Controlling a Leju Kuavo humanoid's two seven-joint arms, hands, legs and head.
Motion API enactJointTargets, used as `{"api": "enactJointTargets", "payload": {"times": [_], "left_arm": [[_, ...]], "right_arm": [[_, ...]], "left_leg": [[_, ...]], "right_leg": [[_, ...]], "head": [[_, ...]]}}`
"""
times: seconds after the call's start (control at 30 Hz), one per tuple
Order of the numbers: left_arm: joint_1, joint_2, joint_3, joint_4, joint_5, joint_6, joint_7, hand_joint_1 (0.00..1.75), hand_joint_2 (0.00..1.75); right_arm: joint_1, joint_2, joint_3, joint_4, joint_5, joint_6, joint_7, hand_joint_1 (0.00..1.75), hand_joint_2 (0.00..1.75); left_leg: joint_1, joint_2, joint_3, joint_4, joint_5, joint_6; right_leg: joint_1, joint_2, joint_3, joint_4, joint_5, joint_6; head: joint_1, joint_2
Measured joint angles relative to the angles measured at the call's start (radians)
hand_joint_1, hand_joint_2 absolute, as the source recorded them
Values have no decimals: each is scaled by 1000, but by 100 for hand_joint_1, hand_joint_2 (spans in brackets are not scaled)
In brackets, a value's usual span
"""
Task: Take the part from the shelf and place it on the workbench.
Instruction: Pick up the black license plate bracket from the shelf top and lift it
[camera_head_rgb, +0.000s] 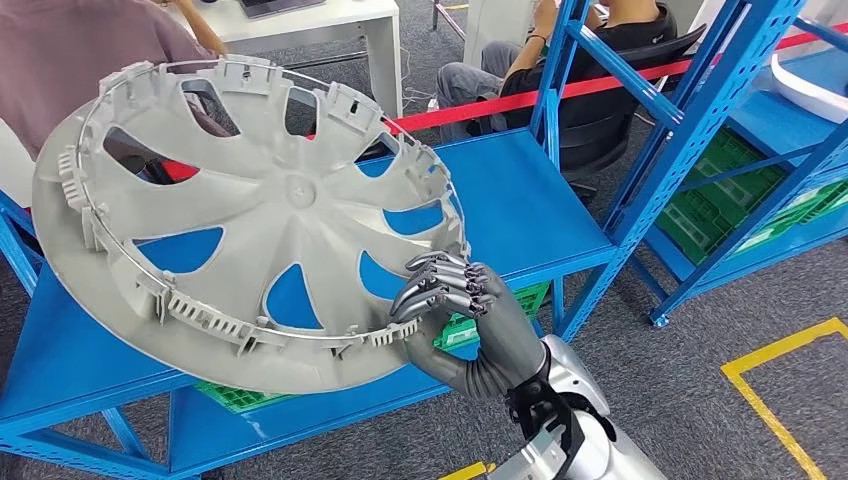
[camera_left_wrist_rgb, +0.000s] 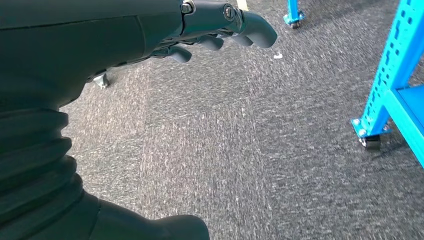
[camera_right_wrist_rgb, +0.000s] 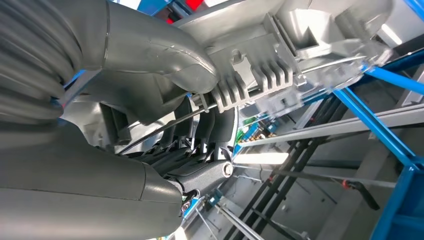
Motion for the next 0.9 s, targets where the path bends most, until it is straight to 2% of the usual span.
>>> {"api": "enactJointTargets", "payload": {"times": [0.13, 0.23, 0.3, 0.37, 0.43, 0.47, 0.5, 0.53, 0.6, 0.63, 0.67, 0.77, 0.8, 0.83, 0.9], "left_arm": [[-11, 9, -6, 29, 17, 0, 2, 0, 175], [-13, 16, -7, 42, 45, 0, -2, 0, 175], [-14, 18, -7, 47, 58, 0, -4, 0, 175], [-15, 20, -7, 50, 69, 0, -4, 0, 175], [-14, 22, -7, 51, 79, 0, -3, 0, 175], [-14, 22, -6, 52, 83, 0, -3, 0, 175], [-14, 22, -6, 52, 87, 0, -2, 0, 175], [-14, 22, -6, 52, 90, 0, -1, 0, 175], [-14, 23, -6, 52, 96, 0, 1, 0, 175], [-14, 23, -6, 52, 99, 0, 2, 0, 175], [-13, 24, -6, 52, 102, 0, 3, 0, 175], [-11, 25, -6, 52, 109, 0, 3, 0, 175], [-10, 25, -6, 52, 111, 0, 3, 0, 175], [-9, 25, -6, 52, 112, 0, 3, 0, 175], [-9, 25, -5, 52, 113, 0, 3, 0, 175]], "right_arm": [[8, -2, 15, -22, 11, -1, 10, 175, 175], [-2, -2, 25, -23, 2, 15, 11, 175, 175], [-16, -2, 30, -22, -10, 27, 8, 175, 175], [-32, -2, 34, -19, -20, 36, 2, 175, 175], [-44, -2, 37, -12, -28, 42, -4, 175, 175], [-49, -2, 38, -9, -31, 46, -6, 175, 175], [-54, -2, 40, -5, -34, 50, -6, 175, 175], [-59, -2, 42, -1, -38, 55, -6, 175, 175], [-72, -2, 44, 6, -48, 63, -9, 175, 175], [-78, -2, 45, 9, -54, 66, -12, 175, 175], [-83, -2, 45, 12, -60, 68, -17, 175, 175], [-93, -1, 46, 19, -75, 71, -28, 175, 175], [-96, 0, 47, 21, -78, 72, -30, 175, 175], [-98, 0, 47, 23, -82, 72, -32, 175, 175], [-99, 0, 47, 27, -87, 72, -37, 175, 175]], "left_leg": [[-2, 1, 0, 2, -2, 2], [-6, 2, 2, 0, -2, 14], [0, 5, 12, -20, 11, 21], [6, 9, 17, -36, 20, 26], [7, 11, 13, -35, 22, 28], [7, 11, 10, -31, 22, 27], [9, 12, 6, -27, 21, 25], [12, 11, 2, -20, 21, 22], [17, 9, -11, -2, 18, 8], [18, 7, -17, 6, 17, 0], [17, 5, -23, 13, 18, -8], [17, 0, -33, 17, 29, -33], [19, 1, -39, 24, 20, -40], [20, 2, -49, 47, -5, -44], [21, 6, -85, 153, -90, -50]], "right_leg": [[-2, 0, 1, -2, 1, 1], [-6, 0, 5, -9, 5, 11], [-4, 0, 3, 6, -9, 16], [-4, 0, -33, 88, -65, 18], [-6, 0, -93, 217, -126, 23], [-9, 0, -112, 259, -134, 26], [-12, 0, -115, 264, -122, 29], [-15, -1, -98, 231, -93, 33], [-22, -1, -35, 106, -34, 39], [-22, 1, -15, 64, -15, 35], [-21, 4, -7, 41, -11, 28], [-18, 8, -24, 42, -5, -4], [-18, 7, -30, 43, 2, -13], [-19, 5, -37, 41, 9, -22], [-18, 2, -54, 41, 24, -32]], "head": [[0, 0], [0, 0], [1, 0], [5, 0], [8, 0], [8, 0], [8, 0], [8, 0], [9, 0], [10, 0], [10, 0], [10, 0], [10, 0], [9, 0], [4, 0]]}}
